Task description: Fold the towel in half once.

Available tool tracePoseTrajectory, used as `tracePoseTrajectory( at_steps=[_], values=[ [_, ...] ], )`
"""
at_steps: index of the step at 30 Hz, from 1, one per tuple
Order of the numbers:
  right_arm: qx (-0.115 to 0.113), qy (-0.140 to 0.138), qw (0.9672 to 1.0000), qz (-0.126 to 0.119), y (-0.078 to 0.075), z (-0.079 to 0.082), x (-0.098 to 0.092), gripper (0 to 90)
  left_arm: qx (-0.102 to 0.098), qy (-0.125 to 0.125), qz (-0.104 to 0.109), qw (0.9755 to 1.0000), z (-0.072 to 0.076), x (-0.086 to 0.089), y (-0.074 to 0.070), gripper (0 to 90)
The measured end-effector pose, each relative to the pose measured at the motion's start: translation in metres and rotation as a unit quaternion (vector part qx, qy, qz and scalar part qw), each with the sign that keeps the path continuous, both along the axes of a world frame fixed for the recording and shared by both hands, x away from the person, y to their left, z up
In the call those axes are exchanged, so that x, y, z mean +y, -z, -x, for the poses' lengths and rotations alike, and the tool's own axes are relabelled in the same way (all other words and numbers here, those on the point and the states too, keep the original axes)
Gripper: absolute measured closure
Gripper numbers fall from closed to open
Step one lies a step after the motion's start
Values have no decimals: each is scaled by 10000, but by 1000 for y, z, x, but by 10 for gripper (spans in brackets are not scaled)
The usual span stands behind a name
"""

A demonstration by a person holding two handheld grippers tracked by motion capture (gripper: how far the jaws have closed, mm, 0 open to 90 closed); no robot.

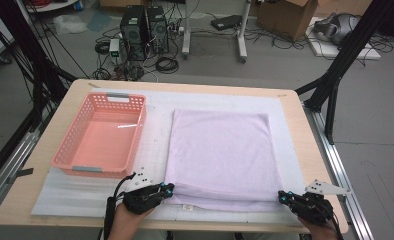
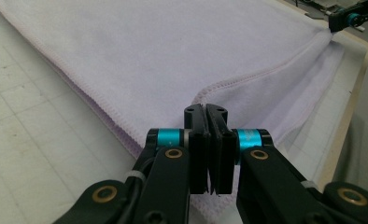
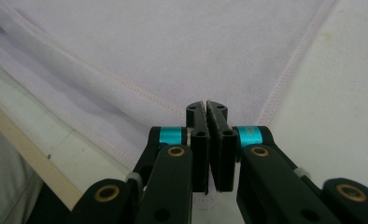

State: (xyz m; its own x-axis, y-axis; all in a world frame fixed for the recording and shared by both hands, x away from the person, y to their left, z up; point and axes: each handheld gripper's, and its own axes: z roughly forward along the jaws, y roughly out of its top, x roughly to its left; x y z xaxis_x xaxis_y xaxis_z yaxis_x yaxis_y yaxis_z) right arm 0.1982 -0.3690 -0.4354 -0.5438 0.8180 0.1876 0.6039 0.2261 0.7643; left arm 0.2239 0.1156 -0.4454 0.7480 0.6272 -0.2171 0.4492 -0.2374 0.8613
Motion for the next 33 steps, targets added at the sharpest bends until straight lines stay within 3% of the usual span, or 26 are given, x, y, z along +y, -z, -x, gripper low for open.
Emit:
tracePoseTrajectory(
  at_steps=[3,6,7,12,15,18,21,25,28,30,31,33],
  values=[
    [38,-65,10000,-16,-1,4,1,877,55,18,-28,10000,3,1,1,836],
    [32,-167,9999,-25,-1,7,1,877,-33,-33,34,10000,5,1,-2,620],
    [16,-184,9998,-10,-1,7,2,876,-81,3,52,10000,6,1,-3,586],
    [24,-213,9998,22,-1,7,2,876,-23,130,32,9999,6,-5,-1,510],
    [41,-225,9997,44,-1,8,3,876,23,280,-31,9996,6,-7,2,560],
    [56,-231,9997,34,-1,10,2,876,-4,310,-344,9989,9,-8,4,818],
    [79,-242,9997,36,-1,13,1,878,40,246,-319,9992,11,-3,2,872],
    [71,-262,9996,22,-2,20,-2,879,29,231,-299,9993,17,5,0,875],
    [154,-281,9994,156,-1,25,-3,899,88,278,-244,9993,21,11,0,876],
    [179,-354,9991,135,0,28,-5,884,121,190,-94,9997,21,14,-2,754],
    [157,-359,9992,106,0,28,-5,794,134,141,24,9998,20,15,-4,661],
    [109,-279,9996,-1,-2,28,-5,759,62,61,224,9997,19,15,-6,604]
  ],
)
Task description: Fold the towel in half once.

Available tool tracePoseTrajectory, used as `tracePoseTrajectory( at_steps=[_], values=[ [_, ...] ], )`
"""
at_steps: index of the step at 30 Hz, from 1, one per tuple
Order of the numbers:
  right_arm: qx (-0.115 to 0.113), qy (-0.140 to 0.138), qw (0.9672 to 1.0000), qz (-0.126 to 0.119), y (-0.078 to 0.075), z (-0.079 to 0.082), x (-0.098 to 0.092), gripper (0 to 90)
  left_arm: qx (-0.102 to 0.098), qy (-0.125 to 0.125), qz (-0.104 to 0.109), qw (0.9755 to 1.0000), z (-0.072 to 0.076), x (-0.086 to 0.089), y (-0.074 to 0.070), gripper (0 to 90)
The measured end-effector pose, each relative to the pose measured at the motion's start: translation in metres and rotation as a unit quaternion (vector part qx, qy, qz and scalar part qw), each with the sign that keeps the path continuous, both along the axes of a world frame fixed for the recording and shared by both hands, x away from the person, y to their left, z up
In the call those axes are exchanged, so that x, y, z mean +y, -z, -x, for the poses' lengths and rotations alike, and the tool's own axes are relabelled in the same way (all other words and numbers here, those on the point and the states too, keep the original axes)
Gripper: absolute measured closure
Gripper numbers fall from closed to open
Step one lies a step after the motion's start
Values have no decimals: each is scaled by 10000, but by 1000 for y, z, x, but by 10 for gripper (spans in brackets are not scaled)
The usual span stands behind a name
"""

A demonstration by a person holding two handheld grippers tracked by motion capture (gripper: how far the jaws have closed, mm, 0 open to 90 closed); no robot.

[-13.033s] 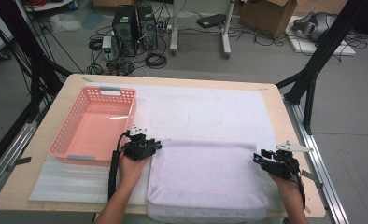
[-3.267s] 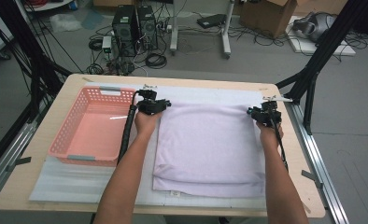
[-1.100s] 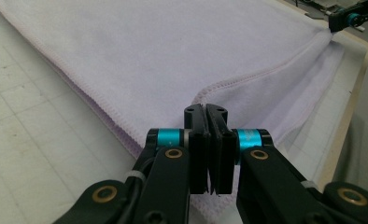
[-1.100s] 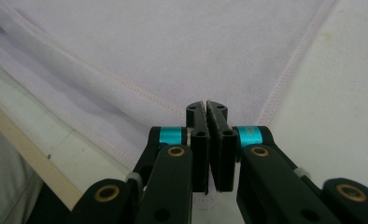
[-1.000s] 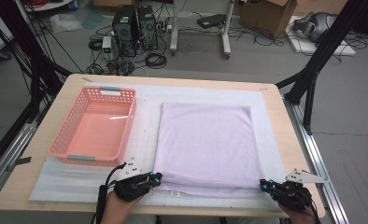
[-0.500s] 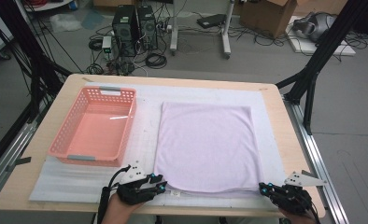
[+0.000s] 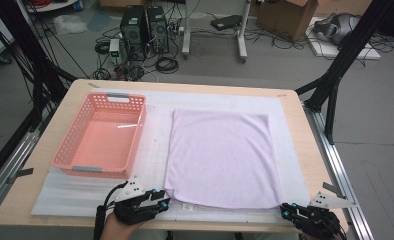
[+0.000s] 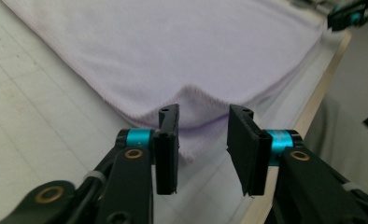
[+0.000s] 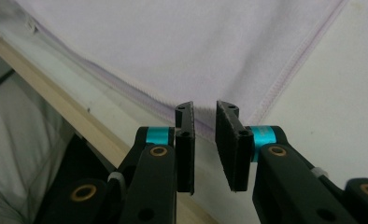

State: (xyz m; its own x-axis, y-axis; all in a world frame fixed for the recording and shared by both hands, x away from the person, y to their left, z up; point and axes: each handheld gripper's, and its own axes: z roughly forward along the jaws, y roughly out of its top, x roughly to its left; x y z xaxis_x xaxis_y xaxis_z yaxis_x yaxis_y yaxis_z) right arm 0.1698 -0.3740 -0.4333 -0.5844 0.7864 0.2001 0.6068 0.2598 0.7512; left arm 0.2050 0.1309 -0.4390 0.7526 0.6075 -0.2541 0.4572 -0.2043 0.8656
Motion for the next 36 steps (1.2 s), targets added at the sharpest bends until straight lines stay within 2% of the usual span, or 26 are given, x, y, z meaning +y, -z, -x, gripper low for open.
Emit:
tracePoseTrajectory(
  at_steps=[1,3,5,7,10,13,14,16,18,21,25,26,28,30,32,36],
  values=[
    [-54,43,10000,-30,-1,0,0,735,-33,-65,101,9999,-1,0,-1,558],
    [-226,178,9995,-141,-5,-2,2,706,-118,-176,206,9996,-5,-2,-3,527],
    [-372,402,9982,-263,-8,-6,3,708,-171,-279,252,9991,-14,-7,-3,528],
    [-450,605,9969,-227,-8,-15,8,726,-177,-366,231,9989,-23,-13,-2,546],
    [-348,579,9977,-12,-2,-25,17,763,115,-336,-23,9994,-32,-23,8,601],
    [-106,403,9987,304,8,-25,22,771,329,-200,-350,9986,-27,-28,17,656],
    [-27,326,9987,397,11,-23,21,772,328,-160,-362,9987,-24,-27,19,663],
    [-61,295,9987,419,12,-16,17,771,352,-135,-422,9984,-18,-24,17,684],
    [-94,223,9982,541,11,-10,14,771,326,-133,-555,9978,-10,-19,16,710],
    [-110,221,9983,524,11,-4,9,771,320,-210,-612,9974,-1,-10,15,753],
    [-35,233,9988,437,9,-2,7,743,339,-403,-727,9960,2,-4,13,734],
    [-71,199,9994,277,8,-3,5,735,316,-464,-688,9961,1,-4,12,696],
    [-161,285,9995,39,4,-4,4,728,200,-554,-514,9969,-2,-3,9,679],
    [-318,405,9986,-71,0,-8,3,725,116,-592,-348,9976,-8,-3,6,663],
    [-403,503,9979,-91,-1,-14,2,719,60,-646,-250,9976,-14,-4,4,649],
    [-451,755,9961,-26,-1,-30,1,715,105,-693,-57,9975,-31,-5,5,615]
  ],
)
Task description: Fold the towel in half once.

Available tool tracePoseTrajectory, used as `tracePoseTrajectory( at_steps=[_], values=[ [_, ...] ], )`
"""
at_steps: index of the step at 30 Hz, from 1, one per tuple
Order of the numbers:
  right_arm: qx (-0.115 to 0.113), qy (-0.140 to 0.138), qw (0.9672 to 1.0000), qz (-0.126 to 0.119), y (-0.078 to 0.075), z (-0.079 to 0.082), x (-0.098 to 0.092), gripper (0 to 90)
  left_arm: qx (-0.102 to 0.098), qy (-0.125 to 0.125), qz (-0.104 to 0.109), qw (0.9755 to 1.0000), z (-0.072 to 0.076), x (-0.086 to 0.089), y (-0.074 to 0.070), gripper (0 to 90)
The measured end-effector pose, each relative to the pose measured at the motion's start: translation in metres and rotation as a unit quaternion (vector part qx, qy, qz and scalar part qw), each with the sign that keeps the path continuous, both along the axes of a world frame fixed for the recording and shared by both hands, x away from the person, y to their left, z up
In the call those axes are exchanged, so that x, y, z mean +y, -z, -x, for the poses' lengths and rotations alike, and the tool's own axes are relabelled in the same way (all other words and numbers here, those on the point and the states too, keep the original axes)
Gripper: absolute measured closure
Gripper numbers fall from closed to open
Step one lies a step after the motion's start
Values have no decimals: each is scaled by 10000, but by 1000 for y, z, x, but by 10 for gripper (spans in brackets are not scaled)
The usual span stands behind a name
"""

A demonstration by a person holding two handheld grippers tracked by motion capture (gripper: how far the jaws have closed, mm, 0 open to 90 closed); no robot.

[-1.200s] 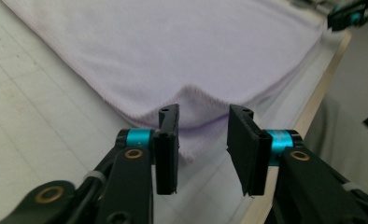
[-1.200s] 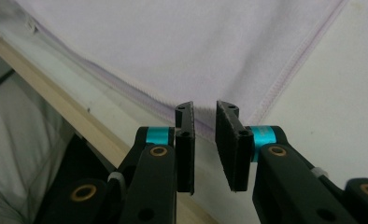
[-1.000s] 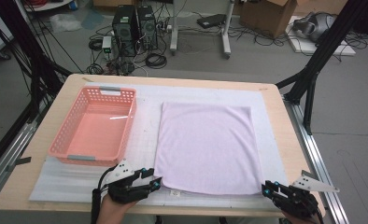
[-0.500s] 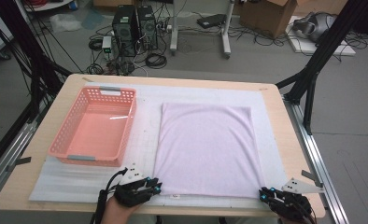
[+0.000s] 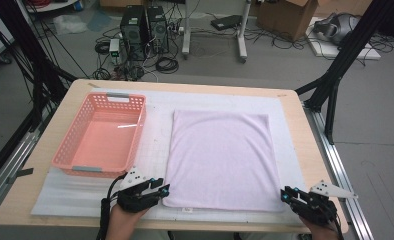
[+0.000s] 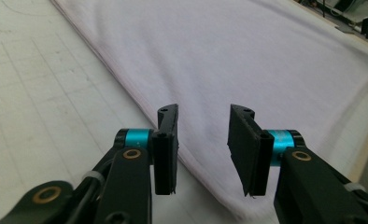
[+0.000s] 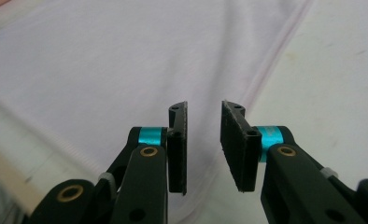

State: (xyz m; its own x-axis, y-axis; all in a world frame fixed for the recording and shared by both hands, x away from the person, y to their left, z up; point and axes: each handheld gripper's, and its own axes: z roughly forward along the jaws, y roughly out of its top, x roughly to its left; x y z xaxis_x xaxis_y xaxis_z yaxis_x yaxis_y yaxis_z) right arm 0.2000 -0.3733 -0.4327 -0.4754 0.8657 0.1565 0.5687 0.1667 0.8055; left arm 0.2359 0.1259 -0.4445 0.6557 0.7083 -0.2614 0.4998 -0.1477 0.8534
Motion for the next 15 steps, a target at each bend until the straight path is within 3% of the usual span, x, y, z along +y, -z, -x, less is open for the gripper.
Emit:
tracePoseTrajectory(
  at_steps=[4,7,11,13,15],
  values=[
    [-60,218,9997,86,1,-23,-1,715,-56,-10,308,9995,-18,-2,0,563],
    [-44,207,9997,147,5,-39,2,718,-189,51,390,9990,-28,-3,-1,532],
    [240,158,9979,575,16,-57,8,740,-410,114,348,9985,-37,-4,-1,535],
    [291,199,9977,578,15,-58,7,741,-707,209,288,9969,-40,-3,0,538],
    [308,284,9959,806,11,-55,7,742,-777,220,190,9966,-41,-4,1,533]
  ],
)
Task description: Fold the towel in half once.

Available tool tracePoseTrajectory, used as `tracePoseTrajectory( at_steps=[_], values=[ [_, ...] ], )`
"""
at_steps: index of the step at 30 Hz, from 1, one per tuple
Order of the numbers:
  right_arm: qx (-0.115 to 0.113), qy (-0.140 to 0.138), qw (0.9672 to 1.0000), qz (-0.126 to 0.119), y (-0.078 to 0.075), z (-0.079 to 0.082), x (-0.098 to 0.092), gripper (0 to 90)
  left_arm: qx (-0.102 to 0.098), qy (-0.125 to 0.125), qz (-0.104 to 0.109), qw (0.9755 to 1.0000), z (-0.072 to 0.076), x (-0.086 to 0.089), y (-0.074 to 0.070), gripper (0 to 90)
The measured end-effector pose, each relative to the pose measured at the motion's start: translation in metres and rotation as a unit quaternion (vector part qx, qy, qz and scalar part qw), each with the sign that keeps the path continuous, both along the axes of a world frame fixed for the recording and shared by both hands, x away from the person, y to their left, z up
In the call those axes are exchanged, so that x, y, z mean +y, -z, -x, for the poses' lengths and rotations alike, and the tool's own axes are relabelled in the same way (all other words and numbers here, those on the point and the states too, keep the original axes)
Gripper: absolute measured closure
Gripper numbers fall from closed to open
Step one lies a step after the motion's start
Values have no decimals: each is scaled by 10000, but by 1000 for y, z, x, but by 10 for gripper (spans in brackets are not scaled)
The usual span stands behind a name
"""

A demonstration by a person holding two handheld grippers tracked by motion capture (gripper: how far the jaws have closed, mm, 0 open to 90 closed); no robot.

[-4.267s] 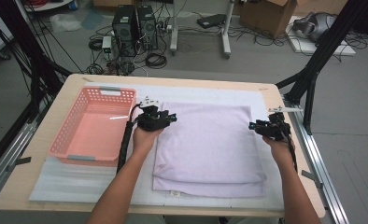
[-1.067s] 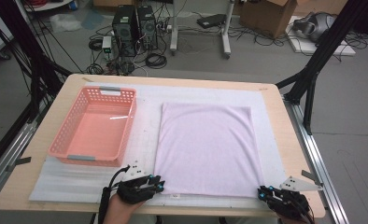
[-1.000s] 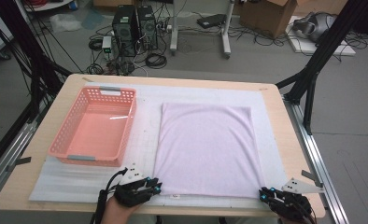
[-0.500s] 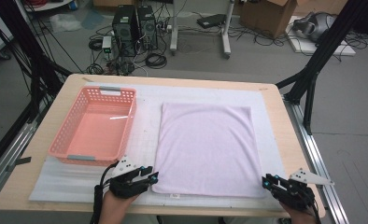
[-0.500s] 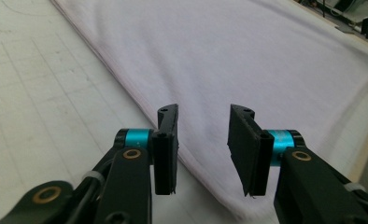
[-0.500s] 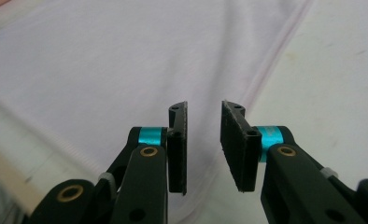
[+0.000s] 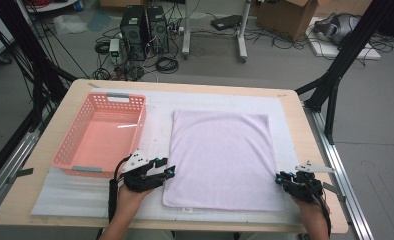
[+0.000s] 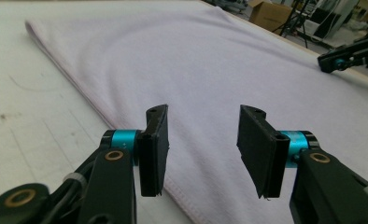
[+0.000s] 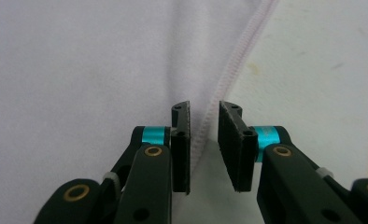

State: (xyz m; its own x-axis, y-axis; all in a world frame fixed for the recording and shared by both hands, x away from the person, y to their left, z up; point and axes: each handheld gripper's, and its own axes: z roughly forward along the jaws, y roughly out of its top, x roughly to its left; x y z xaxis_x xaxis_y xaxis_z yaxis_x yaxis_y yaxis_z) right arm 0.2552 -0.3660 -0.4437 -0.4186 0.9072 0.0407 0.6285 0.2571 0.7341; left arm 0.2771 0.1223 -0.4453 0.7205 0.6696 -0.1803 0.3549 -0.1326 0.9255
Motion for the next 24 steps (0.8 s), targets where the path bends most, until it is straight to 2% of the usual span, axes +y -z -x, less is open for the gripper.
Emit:
tracePoseTrajectory(
  at_steps=[2,4,8,11,13,17,21,24],
  values=[
    [-15,8,10000,1,-2,4,-1,746,143,-22,2,9999,-2,0,1,511],
    [-165,-103,9997,-178,-4,8,-2,719,280,-92,1,9996,-3,0,1,460],
    [-480,-60,9979,-426,-11,15,-5,564,261,-231,-129,9993,-2,-4,0,369],
    [-555,-139,9967,-570,-13,18,-7,478,248,-417,-162,9987,1,-7,-2,287],
    [-581,-176,9963,-610,-12,16,-7,401,244,-436,-87,9987,1,-8,-3,253],
    [-590,-307,9954,-696,-11,13,-5,254,259,-329,41,9991,-1,-6,-1,242],
    [-598,-398,9948,-719,-11,10,-4,205,301,-289,104,9991,-4,-3,0,242],
    [-586,-389,9952,-683,-10,9,-4,202,317,-279,133,9990,-3,-2,-1,242]
  ],
)
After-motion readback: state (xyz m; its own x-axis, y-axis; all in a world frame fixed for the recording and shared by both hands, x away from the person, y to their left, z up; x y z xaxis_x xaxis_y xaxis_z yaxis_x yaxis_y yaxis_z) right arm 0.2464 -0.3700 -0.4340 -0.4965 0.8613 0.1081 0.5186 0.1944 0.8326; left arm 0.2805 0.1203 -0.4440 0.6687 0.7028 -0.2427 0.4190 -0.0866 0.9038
